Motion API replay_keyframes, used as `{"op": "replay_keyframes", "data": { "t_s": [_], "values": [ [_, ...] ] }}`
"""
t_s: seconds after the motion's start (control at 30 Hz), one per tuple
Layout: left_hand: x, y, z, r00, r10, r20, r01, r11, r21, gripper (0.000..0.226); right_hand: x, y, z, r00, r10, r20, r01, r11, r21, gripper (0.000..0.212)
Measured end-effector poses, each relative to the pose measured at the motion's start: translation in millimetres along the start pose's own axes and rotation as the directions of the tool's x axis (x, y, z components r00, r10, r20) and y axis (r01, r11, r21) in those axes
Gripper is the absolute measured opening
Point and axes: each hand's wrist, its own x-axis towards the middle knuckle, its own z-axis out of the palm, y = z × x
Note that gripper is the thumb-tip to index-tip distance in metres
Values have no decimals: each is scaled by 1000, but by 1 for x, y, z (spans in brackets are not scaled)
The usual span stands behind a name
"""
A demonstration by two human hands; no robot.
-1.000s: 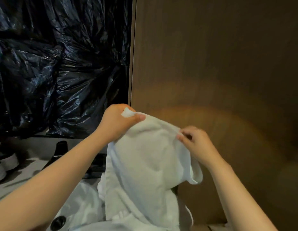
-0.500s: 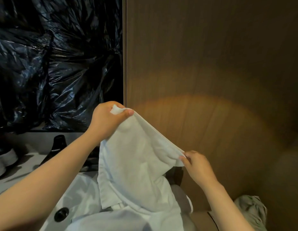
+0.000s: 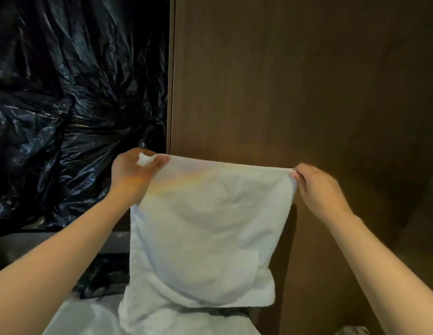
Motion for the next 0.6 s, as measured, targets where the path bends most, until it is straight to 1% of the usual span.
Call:
{"op": "replay_keyframes", "data": {
  "t_s": [0.07, 0.17, 0.3, 0.37, 0.4, 0.5, 0.6],
  "values": [
    [12, 13, -1, 999, 41, -33, -40, 999, 12, 27, 19, -4, -19, 998, -9, -58, 9, 1000, -1, 11],
    [27, 29, -3, 996, 59, -72, -64, 995, -74, 25, 39, -7, -42, 991, -47, -127, 54, 997, 50, 20],
    [43, 43, -3, 991, 81, -106, -97, 984, -148, 26, 54, -8, -57, 984, -41, -173, 71, 983, 171, 17],
    [44, 46, -2, 992, 79, -103, -95, 982, -163, 27, 54, -8, -57, 972, -22, -235, 79, 969, 234, 16],
    [43, 45, -1, 992, 73, -102, -89, 983, -161, 27, 52, -9, -55, 971, -3, -238, 70, 960, 272, 15],
    [38, 41, -1, 994, 66, -88, -77, 989, -126, 28, 47, -7, -43, 983, 27, -179, 33, 944, 327, 14],
    [32, 36, 0, 997, 49, -60, -55, 994, -92, 27, 40, -5, -32, 981, 83, -176, -11, 926, 377, 10]
  ]
}}
